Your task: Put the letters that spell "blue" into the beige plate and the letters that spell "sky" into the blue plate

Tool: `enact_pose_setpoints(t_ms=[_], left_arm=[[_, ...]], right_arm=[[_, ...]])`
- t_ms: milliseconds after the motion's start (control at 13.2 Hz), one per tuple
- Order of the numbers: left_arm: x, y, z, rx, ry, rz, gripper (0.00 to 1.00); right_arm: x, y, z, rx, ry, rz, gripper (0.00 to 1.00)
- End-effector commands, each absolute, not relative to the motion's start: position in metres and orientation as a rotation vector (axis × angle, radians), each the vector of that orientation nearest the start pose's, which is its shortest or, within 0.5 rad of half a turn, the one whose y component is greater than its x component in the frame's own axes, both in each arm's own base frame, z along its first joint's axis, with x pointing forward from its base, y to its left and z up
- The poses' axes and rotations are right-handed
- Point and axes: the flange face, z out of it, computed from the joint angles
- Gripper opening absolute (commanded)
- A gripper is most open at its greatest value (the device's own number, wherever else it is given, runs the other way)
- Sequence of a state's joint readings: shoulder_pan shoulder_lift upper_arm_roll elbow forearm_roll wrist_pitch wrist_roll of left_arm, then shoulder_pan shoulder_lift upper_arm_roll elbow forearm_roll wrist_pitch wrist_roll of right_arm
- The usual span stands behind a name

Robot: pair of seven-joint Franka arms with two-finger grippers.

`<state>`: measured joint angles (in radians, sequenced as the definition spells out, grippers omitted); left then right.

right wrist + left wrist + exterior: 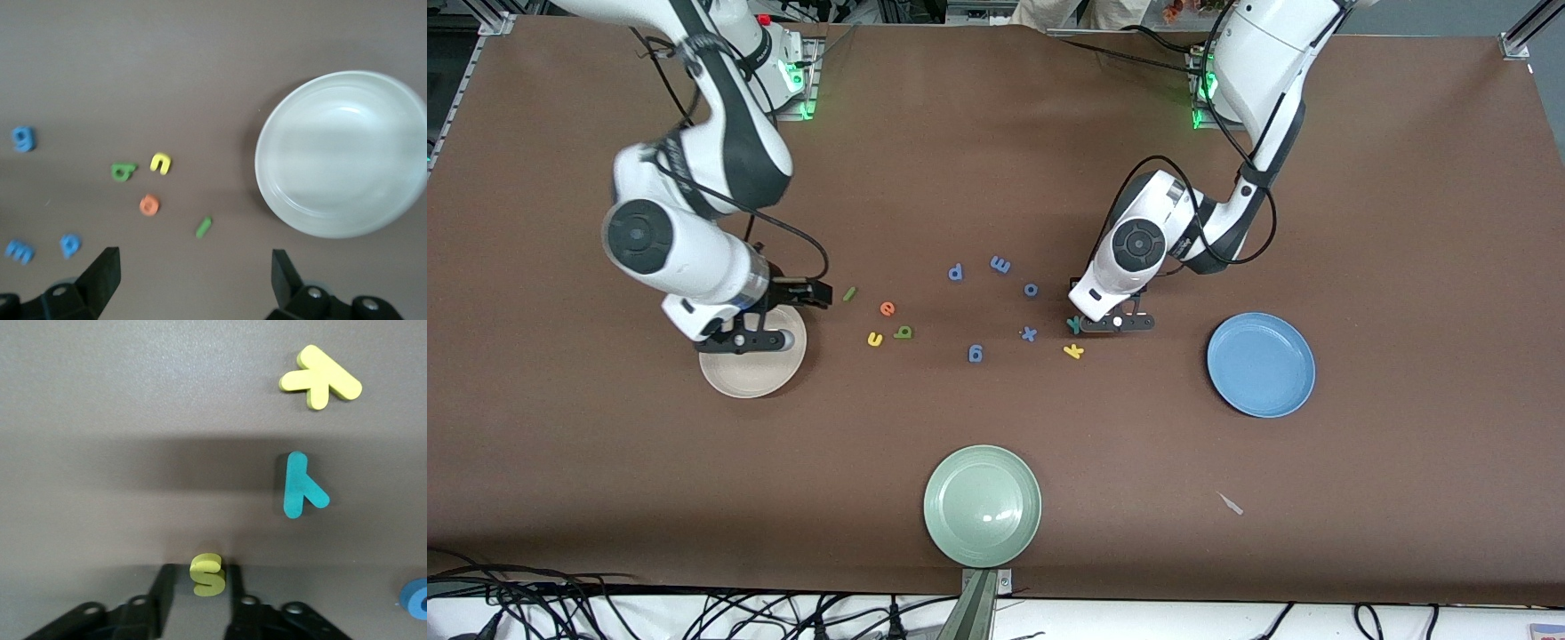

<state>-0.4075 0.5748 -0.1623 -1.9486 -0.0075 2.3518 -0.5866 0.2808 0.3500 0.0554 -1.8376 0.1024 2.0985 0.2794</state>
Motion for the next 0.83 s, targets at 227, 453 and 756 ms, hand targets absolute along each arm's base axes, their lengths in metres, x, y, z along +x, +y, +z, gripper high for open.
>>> enact_pose_setpoints(t_ms=[227,453,756], left_arm=[[0.506,-0.319,0.194,-3.122,-0.060,0.244,0.00],[0.520,-0.302,0.226,-3.104,-0.071,0.247,0.00],[0.568,-0.214,0.275,-3.117,0.044,0.260,0.00]], right_arm=[[0.511,0.225,0.238,-3.058,0.149,0.126,0.99],[0.489,0.222,0.202,-3.054,0.164,0.072,0.95],[0.482,0.218,0.196,-3.060,0.202,0.096,0.88]])
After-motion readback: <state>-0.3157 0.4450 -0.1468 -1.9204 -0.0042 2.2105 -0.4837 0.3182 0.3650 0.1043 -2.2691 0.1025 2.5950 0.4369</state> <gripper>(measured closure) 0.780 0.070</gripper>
